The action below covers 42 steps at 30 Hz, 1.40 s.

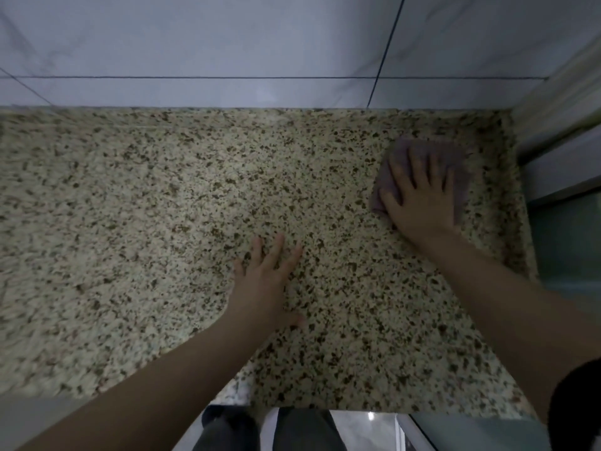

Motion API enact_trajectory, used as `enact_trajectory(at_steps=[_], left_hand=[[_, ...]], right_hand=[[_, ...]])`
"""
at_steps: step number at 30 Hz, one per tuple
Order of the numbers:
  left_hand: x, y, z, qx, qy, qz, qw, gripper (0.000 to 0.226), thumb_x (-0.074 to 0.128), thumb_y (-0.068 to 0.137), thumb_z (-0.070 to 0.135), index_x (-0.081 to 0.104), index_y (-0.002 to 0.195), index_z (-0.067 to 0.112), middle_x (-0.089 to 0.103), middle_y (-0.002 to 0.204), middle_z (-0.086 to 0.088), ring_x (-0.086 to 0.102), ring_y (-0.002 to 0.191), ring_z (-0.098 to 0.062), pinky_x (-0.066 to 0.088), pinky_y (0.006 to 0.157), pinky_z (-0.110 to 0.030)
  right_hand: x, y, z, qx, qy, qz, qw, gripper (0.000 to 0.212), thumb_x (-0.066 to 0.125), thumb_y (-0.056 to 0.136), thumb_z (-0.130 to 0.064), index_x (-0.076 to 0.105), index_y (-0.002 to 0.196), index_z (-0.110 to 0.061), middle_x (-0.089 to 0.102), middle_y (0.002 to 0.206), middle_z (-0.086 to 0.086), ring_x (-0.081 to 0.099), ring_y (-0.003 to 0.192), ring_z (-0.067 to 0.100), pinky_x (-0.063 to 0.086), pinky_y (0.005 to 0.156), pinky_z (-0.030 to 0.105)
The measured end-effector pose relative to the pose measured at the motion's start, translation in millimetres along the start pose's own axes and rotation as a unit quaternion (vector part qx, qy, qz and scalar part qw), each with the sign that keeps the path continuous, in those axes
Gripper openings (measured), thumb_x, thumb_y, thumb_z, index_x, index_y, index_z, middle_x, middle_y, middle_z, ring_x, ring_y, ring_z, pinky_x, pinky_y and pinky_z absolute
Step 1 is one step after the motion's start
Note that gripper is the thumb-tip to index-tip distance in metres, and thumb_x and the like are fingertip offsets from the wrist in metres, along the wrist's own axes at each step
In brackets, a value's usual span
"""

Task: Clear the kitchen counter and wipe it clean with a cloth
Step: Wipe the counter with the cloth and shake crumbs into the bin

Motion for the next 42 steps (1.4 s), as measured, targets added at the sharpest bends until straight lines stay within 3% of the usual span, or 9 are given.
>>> enact_trajectory(at_steps=[3,5,10,16,27,31,37,42], left_hand=[[-1,0,1,-0.004,0.008,0.003,1.0,0.126,0.066,0.065,0.076,-0.022,0.149,0.042,-0.031,0.159,0.005,-0.022,0.147,-0.037,0.011,0.116,-0.065],[-1,-1,2,-0.004,0.005,0.001,1.0,0.127,0.067,0.065,0.076,-0.022,0.149,0.042,-0.031,0.158,0.005,-0.022,0.147,-0.037,0.011,0.116,-0.066],[-1,-1,2,-0.002,-0.006,0.005,1.0,0.128,0.069,0.064,0.074,-0.019,0.15,0.041,-0.032,0.158,0.005,-0.023,0.147,-0.037,0.007,0.116,-0.066],[-2,0,1,-0.005,-0.011,-0.006,1.0,0.127,0.07,0.063,0.074,-0.016,0.151,0.041,-0.029,0.16,0.005,-0.023,0.147,-0.037,0.005,0.116,-0.067],[-9,-1,6,0.003,0.013,-0.017,1.0,0.127,0.073,0.063,0.071,-0.009,0.154,0.038,-0.02,0.163,0.002,-0.014,0.148,-0.04,0.017,0.111,-0.071],[-8,0,4,0.006,0.028,-0.024,0.999,0.127,0.069,0.061,0.077,-0.01,0.153,0.04,-0.019,0.163,0.002,-0.012,0.148,-0.041,0.02,0.112,-0.069],[-4,1,0,-0.012,0.013,-0.012,1.0,0.126,0.072,0.059,0.075,-0.006,0.153,0.044,-0.017,0.163,0.008,-0.014,0.149,-0.036,0.016,0.115,-0.065],[-6,-2,3,-0.014,-0.006,-0.025,1.0,0.126,0.074,0.061,0.072,-0.006,0.153,0.042,-0.018,0.163,0.007,-0.015,0.149,-0.034,0.016,0.117,-0.06]], right_hand=[[14,-61,-62,-0.117,0.003,0.021,0.993,0.068,0.021,0.096,-0.062,0.005,0.158,-0.036,0.001,0.167,0.001,-0.004,0.153,0.034,0.006,0.121,0.057],[23,-82,-81,-0.147,0.002,0.026,0.989,0.068,0.025,0.096,-0.064,0.008,0.157,-0.038,0.003,0.167,0.0,-0.002,0.154,0.031,0.006,0.122,0.056],[17,-40,-91,-0.205,-0.011,0.014,0.979,0.069,0.026,0.094,-0.067,0.008,0.156,-0.041,0.007,0.167,-0.002,0.0,0.154,0.03,0.005,0.123,0.054],[9,-3,-106,-0.156,-0.004,-0.006,0.988,0.068,0.017,0.096,-0.068,0.003,0.157,-0.04,0.001,0.167,-0.003,-0.003,0.154,0.03,0.002,0.123,0.052],[47,-236,-96,-0.155,0.074,0.044,0.984,0.065,0.032,0.099,-0.062,0.014,0.157,-0.036,0.005,0.167,-0.001,0.0,0.153,0.033,0.012,0.12,0.058],[50,-259,-64,-0.182,0.044,0.028,0.982,0.068,0.034,0.096,-0.068,0.015,0.156,-0.041,0.006,0.167,-0.004,0.003,0.154,0.032,0.008,0.121,0.057],[38,-252,43,-0.009,0.0,0.006,1.0,0.066,0.023,0.096,-0.066,0.006,0.156,-0.044,0.002,0.167,-0.006,-0.003,0.153,0.032,0.005,0.116,0.068],[39,-283,30,0.135,0.014,0.033,0.99,0.065,0.023,0.096,-0.061,0.012,0.156,-0.04,0.007,0.167,-0.002,0.002,0.151,0.041,0.003,0.116,0.069]])
Point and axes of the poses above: each hand's wrist, its own y-axis towards the middle knuckle, its own x-axis out of the palm, z = x × y, the point moved 5 cm from there along y, towards the middle knuckle
